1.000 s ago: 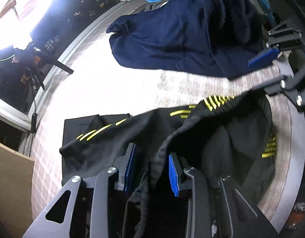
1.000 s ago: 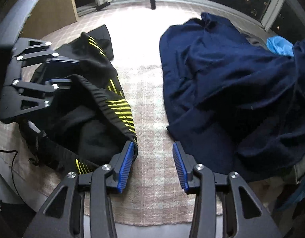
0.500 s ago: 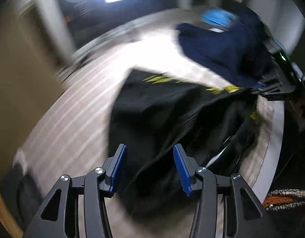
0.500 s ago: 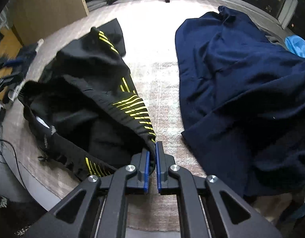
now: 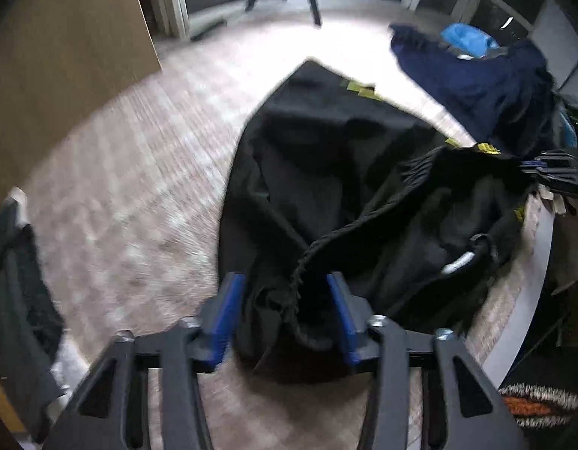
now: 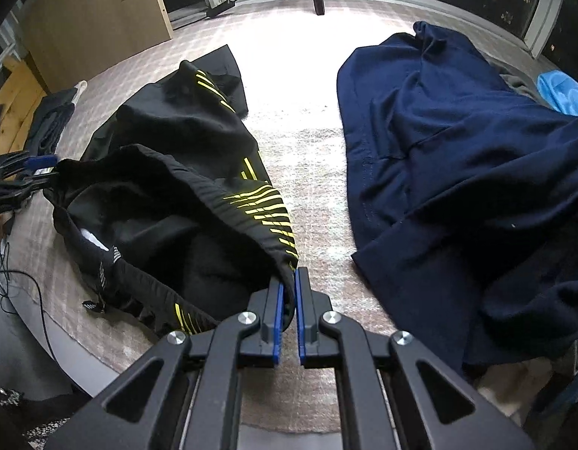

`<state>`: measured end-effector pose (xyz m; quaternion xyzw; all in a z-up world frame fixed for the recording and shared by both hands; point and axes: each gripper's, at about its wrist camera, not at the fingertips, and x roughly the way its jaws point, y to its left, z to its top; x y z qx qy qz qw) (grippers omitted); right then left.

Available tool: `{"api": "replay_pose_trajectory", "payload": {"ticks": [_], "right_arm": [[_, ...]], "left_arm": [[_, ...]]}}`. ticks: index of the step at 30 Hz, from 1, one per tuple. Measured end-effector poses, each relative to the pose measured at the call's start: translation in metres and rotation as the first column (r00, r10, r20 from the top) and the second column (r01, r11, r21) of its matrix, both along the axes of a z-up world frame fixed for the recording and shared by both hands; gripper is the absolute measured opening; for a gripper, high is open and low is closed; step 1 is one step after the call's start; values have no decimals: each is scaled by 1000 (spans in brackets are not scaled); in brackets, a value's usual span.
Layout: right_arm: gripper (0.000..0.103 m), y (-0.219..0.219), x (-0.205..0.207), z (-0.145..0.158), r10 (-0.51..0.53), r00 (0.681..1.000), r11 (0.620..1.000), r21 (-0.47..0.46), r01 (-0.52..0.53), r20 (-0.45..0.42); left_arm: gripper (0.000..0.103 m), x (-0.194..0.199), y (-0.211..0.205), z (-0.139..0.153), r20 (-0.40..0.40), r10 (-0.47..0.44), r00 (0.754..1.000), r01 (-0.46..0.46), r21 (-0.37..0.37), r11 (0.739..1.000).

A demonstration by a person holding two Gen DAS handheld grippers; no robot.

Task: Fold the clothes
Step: 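Lift the pants by the waistband with the left gripper while the right gripper grips the cuff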

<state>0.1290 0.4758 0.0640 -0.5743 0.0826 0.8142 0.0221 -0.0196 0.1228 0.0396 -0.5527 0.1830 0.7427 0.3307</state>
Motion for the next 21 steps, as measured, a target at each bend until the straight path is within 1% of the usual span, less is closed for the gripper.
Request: {"api": "replay_pose_trajectory", "payload": {"ticks": [1,3,4,6,7,9,11,13,16,17,18,21], "right_arm": [[6,0,1,1,2,1000,1000,7,-2,-4],[6,0,3,8,6,1000,1000,22,-5,-20],[5,0,2,16,9,999,1000,28,-8,-36],[5,2,0,35,17,997,999,42,-14,-75],[5,2,-5,53,26,994,998,54,-20,-109],[5,1,-18,93,48,983,995,89,-33,-179],[5,-6,-32,147,88,957,987,153,-46,-277],[5,-16,-40,205,124,912,978,204,-45,-392],[5,-19,-45,266,110,850,981,194,-9,-516],[5,-19,-48,283,102,833,982,187,1,-544],[5,-19,-52,294,96,825,983,182,9,-557],[5,-28,-49,317,107,798,979,203,20,-592]], "left_arm": [[4,-1,0,-3,5,13,1000,-13,-3,1000],[3,-2,0,-5,6,35,999,-35,-7,999],[3,1,-2,3,-18,35,999,-35,-3,999],[3,4,-7,33,-81,41,996,-40,18,999],[3,5,-11,51,-117,47,992,-43,31,999],[3,4,-20,103,-213,72,974,-59,67,996],[3,4,-29,154,-305,100,947,-71,105,992],[3,4,-39,205,-394,131,910,-79,144,986],[3,4,-53,282,-516,180,837,-84,203,976],[3,5,-57,305,-550,193,812,-83,219,972],[3,10,-60,320,-574,198,795,-79,226,971],[3,31,-66,351,-638,201,743,-61,236,970]]}}
